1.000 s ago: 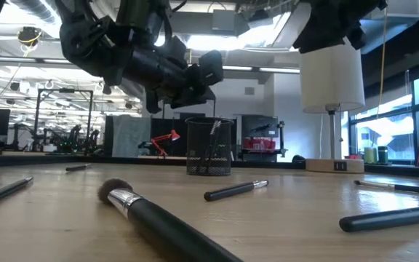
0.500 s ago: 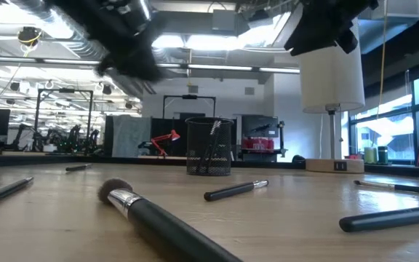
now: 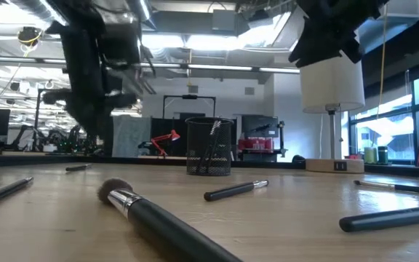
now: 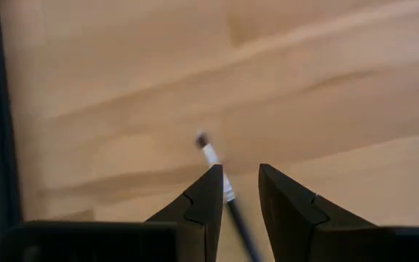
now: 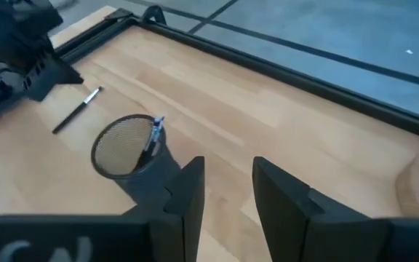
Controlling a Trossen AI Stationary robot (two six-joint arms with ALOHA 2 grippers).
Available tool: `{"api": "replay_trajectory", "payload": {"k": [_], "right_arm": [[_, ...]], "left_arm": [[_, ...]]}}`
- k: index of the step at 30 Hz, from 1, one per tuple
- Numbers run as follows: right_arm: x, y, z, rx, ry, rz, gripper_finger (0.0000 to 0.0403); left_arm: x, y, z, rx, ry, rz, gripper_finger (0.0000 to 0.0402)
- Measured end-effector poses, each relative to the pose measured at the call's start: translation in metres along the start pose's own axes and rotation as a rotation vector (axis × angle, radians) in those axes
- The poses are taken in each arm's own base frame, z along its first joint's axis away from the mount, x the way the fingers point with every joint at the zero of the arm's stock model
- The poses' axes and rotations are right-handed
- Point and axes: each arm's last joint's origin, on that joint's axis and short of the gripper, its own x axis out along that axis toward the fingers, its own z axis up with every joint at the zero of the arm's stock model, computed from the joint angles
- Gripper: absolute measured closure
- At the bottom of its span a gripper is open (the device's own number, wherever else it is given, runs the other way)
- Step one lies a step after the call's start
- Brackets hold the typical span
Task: Sort items
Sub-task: Put the eyeshadow brush into the organizer
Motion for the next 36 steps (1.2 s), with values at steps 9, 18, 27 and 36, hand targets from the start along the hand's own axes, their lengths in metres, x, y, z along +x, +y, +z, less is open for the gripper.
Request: {"api": "replay_trajectory", "payload": {"k": [9, 18, 27, 36], "right_arm": [[0.012, -0.008, 0.016, -0.086, -0.045, -0.033, 0.0287], [0.039, -0.029, -0.003, -0.120, 0.049, -0.111, 0.0287], [0.043, -0.027, 0.002, 0.015, 0.137, 0.054, 0.0287], [0.031, -0.011, -0.010, 0.033, 0.186, 0.148, 0.0287]], "left_arm": [[0.029, -0.002, 0.003, -0.004, 0.094, 0.104, 0.0317], [0.048, -0.007, 0.003, -0.001, 0.165, 0.109, 0.0318], [0.062, -0.012, -0.001, 0.176, 0.177, 0.156, 0.0356], [0.056, -0.019, -0.010, 0.232, 0.094, 0.161, 0.0388]]}}
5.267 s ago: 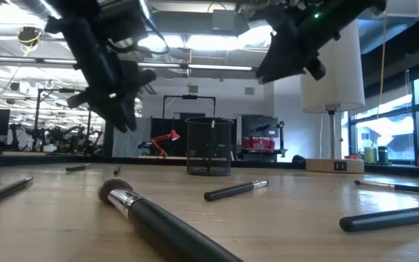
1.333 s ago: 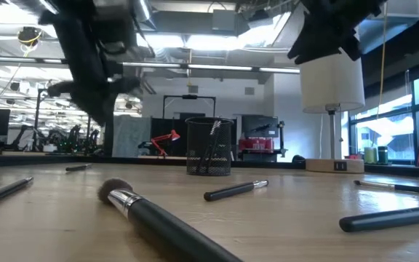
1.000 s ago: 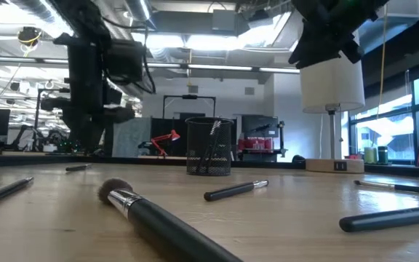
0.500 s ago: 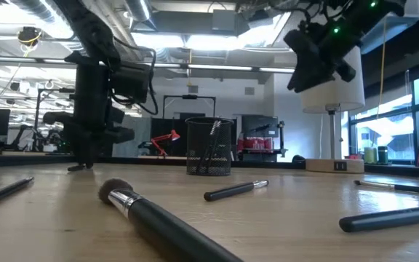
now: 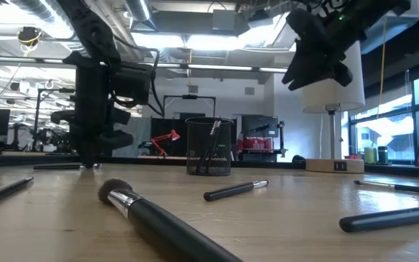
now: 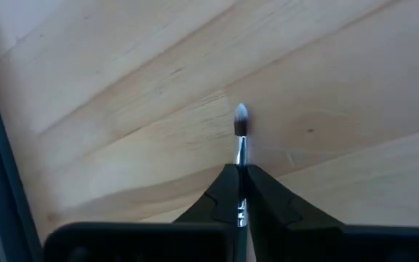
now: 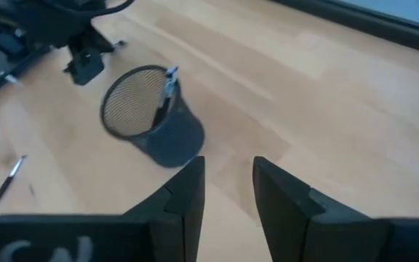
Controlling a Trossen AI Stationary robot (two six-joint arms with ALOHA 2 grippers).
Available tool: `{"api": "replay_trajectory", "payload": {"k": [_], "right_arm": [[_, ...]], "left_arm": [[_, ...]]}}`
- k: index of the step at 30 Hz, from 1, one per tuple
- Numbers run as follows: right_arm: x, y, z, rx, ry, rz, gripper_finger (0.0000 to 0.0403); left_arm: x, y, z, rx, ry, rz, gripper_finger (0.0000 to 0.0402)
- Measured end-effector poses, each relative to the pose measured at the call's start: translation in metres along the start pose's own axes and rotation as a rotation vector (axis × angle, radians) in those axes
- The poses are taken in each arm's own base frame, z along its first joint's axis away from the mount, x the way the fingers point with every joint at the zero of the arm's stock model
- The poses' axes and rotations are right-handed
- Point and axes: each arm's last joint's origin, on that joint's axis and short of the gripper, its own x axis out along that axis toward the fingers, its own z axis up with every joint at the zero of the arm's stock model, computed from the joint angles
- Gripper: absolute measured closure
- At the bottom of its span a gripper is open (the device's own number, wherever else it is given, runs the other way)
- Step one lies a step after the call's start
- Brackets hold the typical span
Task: Sort items
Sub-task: Put the eyeshadow brush into the organizer
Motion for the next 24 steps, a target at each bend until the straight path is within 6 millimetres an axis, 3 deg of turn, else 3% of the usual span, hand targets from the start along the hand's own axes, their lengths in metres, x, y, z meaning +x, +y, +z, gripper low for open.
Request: {"api": "replay_trajectory", "payload": {"k": [5, 10, 18, 21, 24], "right_arm": [[-0.011, 0.011, -0.009, -0.043, -0.025, 0.025, 0.0287], [-0.027, 0.011, -0.005, -0.068, -0.073, 0.071, 0.0287], [-0.051, 0.004, -0.001, -0.098, -0.167, 0.047, 0.0287], [-0.052, 0.003, -0.002, -0.106, -0.175, 0.022, 0.0287], [-0.052, 0.003, -0.002, -0.107, -0.170, 0.022, 0.0287]], "left_arm": [[-0.019, -0.007, 0.004, -0.053, -0.077, -0.079, 0.0378], [-0.069, -0.009, 0.015, -0.129, -0.276, -0.258, 0.0381], [-0.161, -0.024, 0.027, -0.241, -0.840, -0.668, 0.0381], [-0.173, -0.043, 0.023, -0.183, -0.996, -0.691, 0.0381], [-0.171, -0.063, 0.022, -0.177, -1.092, -0.656, 0.0381]]}}
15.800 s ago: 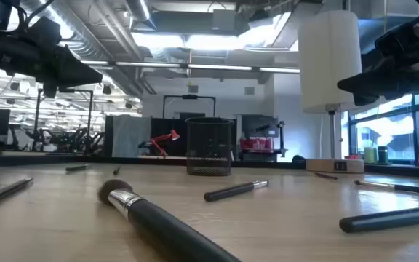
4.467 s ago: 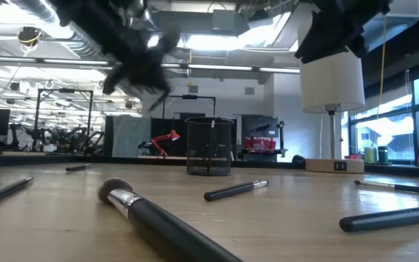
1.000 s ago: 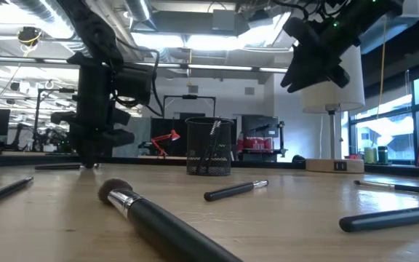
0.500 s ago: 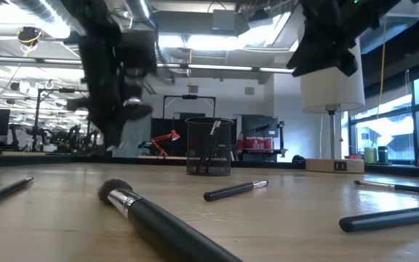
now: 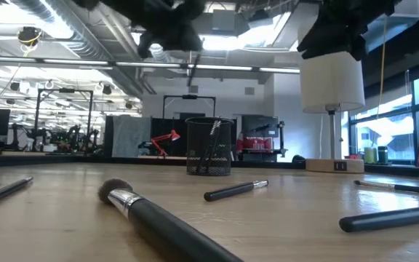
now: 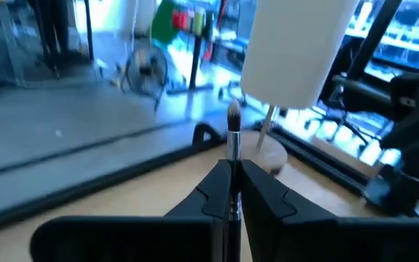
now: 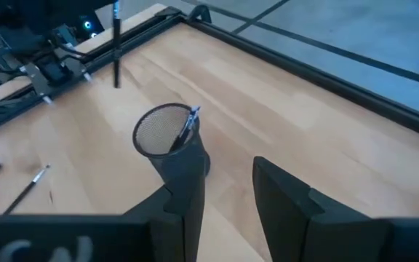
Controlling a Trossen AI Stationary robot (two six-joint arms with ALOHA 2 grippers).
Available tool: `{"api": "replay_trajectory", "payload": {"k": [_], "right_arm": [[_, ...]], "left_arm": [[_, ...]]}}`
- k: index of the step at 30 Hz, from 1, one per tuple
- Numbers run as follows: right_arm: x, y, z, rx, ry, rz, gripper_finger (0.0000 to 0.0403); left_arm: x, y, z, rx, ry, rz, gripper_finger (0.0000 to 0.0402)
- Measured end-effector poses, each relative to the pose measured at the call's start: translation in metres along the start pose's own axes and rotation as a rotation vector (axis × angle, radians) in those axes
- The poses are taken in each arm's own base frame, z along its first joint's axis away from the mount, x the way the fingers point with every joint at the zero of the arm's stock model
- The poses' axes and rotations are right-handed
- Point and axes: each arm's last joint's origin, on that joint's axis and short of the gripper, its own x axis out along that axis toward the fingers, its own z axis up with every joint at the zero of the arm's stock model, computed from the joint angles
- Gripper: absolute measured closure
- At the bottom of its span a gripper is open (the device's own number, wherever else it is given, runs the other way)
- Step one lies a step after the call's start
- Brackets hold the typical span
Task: Sort items
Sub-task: Put the eyeshadow brush into the organizer
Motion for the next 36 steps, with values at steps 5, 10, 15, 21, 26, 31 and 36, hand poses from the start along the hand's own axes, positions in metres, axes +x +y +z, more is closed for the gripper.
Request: {"api": "replay_trajectory", "payload": {"k": [5, 10, 15, 21, 26, 31, 36], "right_arm": [[-0.003, 0.001, -0.006, -0.010, 0.039, -0.001, 0.0287], [-0.006, 0.001, -0.013, -0.027, 0.080, -0.010, 0.0287], [-0.009, -0.003, -0.020, -0.010, 0.139, -0.046, 0.0287], [-0.009, -0.010, -0.032, 0.040, 0.220, -0.094, 0.0287], [-0.009, -0.012, -0.035, 0.070, 0.242, -0.105, 0.0287], [-0.004, -0.008, -0.040, 0.066, 0.309, -0.091, 0.0287], [0.009, 0.000, -0.054, 0.061, 0.435, -0.114, 0.0287]], "left_arm": [[0.021, -0.011, -0.032, 0.042, -0.021, 0.006, 0.0381], [0.031, -0.011, -0.056, 0.068, 0.017, 0.027, 0.0381], [0.036, -0.007, -0.061, 0.056, 0.034, 0.046, 0.0367], [0.043, 0.004, -0.067, 0.054, 0.100, 0.102, 0.0339], [0.048, 0.009, -0.068, 0.043, 0.137, 0.069, 0.0313], [0.044, 0.007, -0.057, 0.102, 0.146, -0.013, 0.0295], [0.027, 0.005, -0.027, 0.119, 0.106, -0.060, 0.0293]]}}
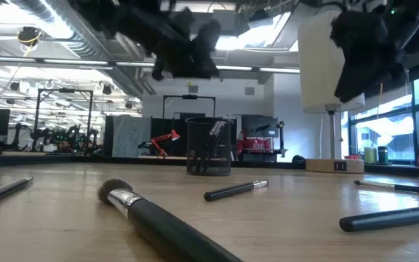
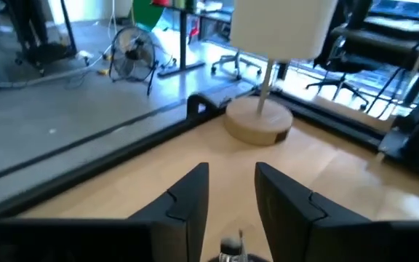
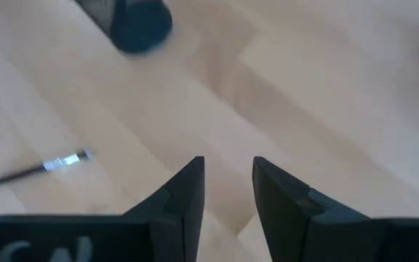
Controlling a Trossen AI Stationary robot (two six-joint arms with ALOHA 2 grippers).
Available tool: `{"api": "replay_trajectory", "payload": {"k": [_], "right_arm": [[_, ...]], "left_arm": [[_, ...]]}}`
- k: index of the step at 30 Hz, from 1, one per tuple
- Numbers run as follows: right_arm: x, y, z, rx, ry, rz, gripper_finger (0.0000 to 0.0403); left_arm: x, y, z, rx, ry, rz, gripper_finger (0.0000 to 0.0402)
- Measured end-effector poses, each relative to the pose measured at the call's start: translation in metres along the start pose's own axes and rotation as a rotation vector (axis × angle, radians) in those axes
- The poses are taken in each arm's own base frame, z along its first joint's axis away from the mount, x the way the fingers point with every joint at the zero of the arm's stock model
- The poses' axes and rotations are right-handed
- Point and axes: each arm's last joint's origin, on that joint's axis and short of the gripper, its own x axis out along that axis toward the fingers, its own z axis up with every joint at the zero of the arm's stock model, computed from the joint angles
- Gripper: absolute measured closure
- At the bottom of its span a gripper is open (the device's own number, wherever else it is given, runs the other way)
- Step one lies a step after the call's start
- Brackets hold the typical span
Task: Sort items
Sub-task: Put the eyeshadow brush into the organizer
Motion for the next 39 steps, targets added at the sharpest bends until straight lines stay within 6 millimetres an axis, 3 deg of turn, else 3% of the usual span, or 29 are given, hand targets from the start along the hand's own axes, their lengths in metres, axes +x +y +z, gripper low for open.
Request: {"api": "replay_trajectory", "payload": {"k": [4, 10, 13, 28, 39], "right_arm": [[0.018, 0.008, -0.009, -0.005, 0.129, -0.039, 0.0287], [0.033, 0.002, -0.036, 0.037, 0.523, -0.224, 0.0287], [0.033, 0.002, -0.048, 0.063, 0.629, -0.314, 0.0287], [0.047, 0.035, -0.086, 0.085, 0.704, -0.244, 0.0287], [0.068, 0.040, -0.104, 0.038, 0.772, -0.333, 0.0302]], "left_arm": [[-0.023, 0.000, 0.012, 0.065, 0.039, -0.027, 0.0298], [-0.047, -0.006, -0.009, 0.167, 0.155, 0.058, 0.0306], [-0.053, -0.010, -0.019, 0.201, 0.159, 0.111, 0.0310], [-0.071, -0.020, -0.030, 0.316, 0.192, 0.075, 0.0314], [-0.080, -0.018, -0.017, 0.317, 0.163, 0.051, 0.0315]]}}
